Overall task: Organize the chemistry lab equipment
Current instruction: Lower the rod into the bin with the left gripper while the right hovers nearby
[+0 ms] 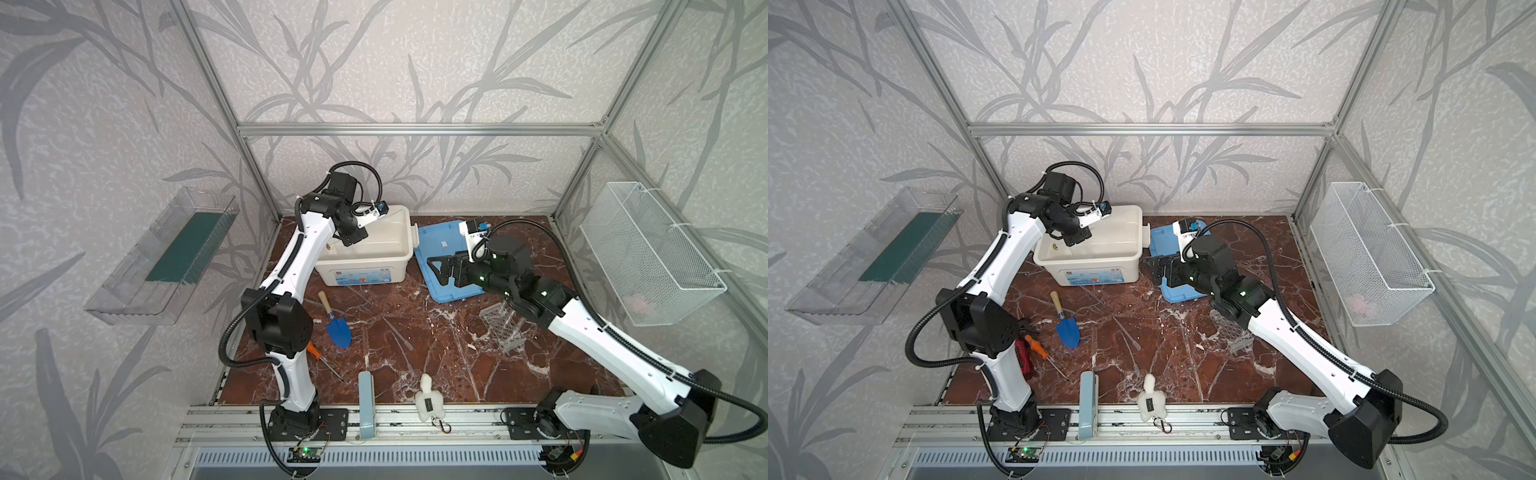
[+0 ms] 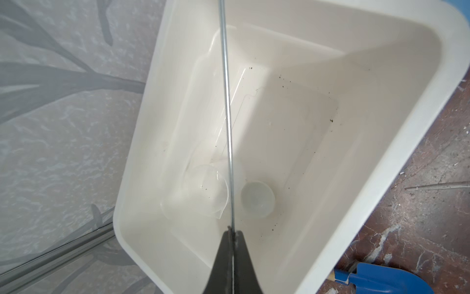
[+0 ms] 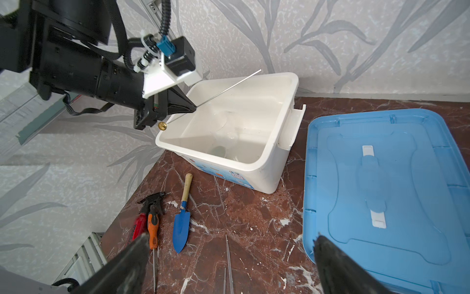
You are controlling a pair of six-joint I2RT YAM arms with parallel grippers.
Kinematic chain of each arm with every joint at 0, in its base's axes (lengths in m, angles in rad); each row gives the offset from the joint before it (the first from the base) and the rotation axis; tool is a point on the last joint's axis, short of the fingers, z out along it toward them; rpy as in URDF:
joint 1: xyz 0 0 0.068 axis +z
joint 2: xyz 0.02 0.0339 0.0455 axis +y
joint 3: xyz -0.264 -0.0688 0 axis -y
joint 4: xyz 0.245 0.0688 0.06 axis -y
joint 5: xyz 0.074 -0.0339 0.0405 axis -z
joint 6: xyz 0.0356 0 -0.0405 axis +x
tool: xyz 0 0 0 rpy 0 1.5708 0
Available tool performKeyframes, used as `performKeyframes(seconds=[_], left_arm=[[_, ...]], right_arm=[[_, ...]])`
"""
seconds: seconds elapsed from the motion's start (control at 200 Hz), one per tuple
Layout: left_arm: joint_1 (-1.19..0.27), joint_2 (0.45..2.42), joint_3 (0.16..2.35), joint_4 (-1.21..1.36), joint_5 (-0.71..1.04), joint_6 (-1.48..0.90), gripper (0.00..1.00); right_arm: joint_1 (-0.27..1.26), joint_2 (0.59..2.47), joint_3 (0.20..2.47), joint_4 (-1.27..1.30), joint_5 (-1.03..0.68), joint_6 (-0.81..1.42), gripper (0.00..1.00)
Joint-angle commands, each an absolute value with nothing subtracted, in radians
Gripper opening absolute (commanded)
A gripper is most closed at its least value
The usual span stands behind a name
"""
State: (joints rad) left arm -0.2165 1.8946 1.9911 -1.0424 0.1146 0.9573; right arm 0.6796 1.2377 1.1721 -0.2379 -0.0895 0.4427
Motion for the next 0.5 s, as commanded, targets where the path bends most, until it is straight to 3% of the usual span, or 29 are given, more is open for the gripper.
performKeyframes(seconds=[0.0,0.215,0.495], left_arm=[[-0.22,1.911,1.986,-1.092,0.183,1.146,0.0],[-0.198,2.015,1.993,-1.121,0.189,1.262,0.0],[-0.165,2.024,1.848,-0.998,0.194,1.276,0.0]], right_arm=[[0.669,1.267,1.212,-0.207,-0.133,0.455,0.99],[0.656,1.316,1.186,-0.17,-0.154,0.487,0.99],[0.65,1.427,1.252,-0.141,-0.242,0.507,1.0]])
